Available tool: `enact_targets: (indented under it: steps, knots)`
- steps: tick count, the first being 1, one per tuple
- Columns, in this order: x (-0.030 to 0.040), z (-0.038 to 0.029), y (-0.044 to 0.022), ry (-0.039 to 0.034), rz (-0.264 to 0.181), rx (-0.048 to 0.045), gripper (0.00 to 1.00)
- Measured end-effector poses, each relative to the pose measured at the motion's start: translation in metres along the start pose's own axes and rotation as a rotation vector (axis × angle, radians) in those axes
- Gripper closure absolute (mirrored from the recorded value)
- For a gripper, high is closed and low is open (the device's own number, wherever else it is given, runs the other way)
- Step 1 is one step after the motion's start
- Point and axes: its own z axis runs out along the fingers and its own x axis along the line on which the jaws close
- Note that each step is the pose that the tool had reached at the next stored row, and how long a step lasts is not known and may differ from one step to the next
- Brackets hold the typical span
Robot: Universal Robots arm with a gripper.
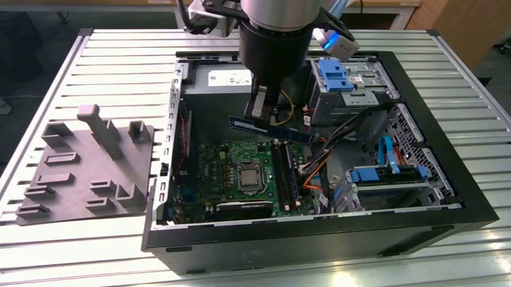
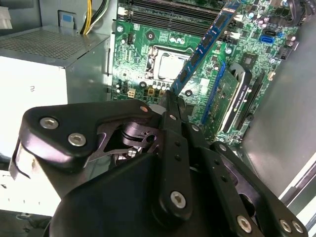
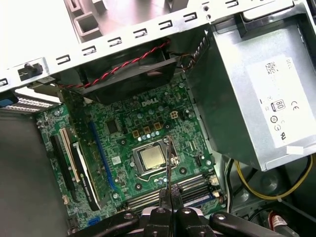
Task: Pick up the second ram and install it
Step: 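Insert the second ram into the second slot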
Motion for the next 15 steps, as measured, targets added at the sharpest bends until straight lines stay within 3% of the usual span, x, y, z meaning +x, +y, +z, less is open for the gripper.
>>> enact_targets:
  steps: [15]
  knots:
    - [0.0000, 0.0000, 0.0000, -0.0025, 0.062, 0.0016, 0.88]
